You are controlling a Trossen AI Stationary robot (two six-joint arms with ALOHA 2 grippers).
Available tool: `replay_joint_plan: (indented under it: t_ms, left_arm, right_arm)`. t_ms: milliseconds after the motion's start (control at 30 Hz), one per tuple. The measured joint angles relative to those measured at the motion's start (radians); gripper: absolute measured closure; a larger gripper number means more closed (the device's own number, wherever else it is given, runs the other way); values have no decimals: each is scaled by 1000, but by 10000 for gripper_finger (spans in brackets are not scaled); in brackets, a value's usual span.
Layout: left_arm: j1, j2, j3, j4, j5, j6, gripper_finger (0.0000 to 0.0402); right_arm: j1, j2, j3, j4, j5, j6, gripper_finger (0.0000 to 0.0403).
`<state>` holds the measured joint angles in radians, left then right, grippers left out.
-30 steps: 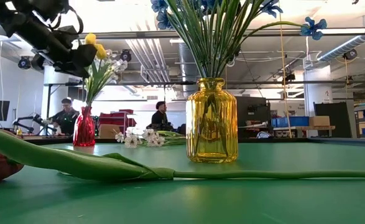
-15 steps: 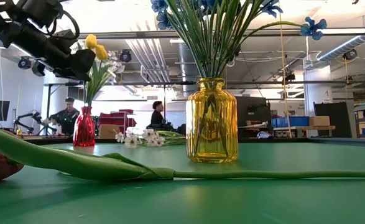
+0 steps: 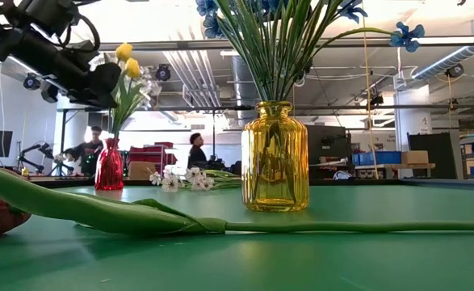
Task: Sort flowers into vase by color
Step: Put the yellow flower into the red vase, then put the white flowers into the red vase
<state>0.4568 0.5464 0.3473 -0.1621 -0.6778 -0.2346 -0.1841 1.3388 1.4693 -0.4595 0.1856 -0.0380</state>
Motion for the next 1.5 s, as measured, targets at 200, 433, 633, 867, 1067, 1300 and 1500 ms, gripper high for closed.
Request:
replay_joint_plan:
  t_ms: [200,433,633,867,1067,1300,1500]
  left_arm:
    - [0,-11,0,-46,45,-40,294]
    - [0,-33,0,-61,64,-48,264]
    - [0,-84,1,-79,89,-48,262]
    - [0,-154,2,-122,92,-57,262]
    - [-1,-216,2,-137,197,-81,262]
    - [-28,-267,2,-133,278,-82,262]
    - [-59,-286,2,-135,299,-81,262]
  right_arm:
    - [0,2,0,2,1,-14,188]
    - [-45,3,0,6,0,-56,188]
    - [-136,4,-20,21,-24,-111,188]
    - [-282,4,-145,136,-247,-167,188]
    - [-363,36,-300,306,-317,-182,188]
    - [-375,172,-335,383,-379,-204,188]
    - [-377,316,-307,398,-433,-293,188]
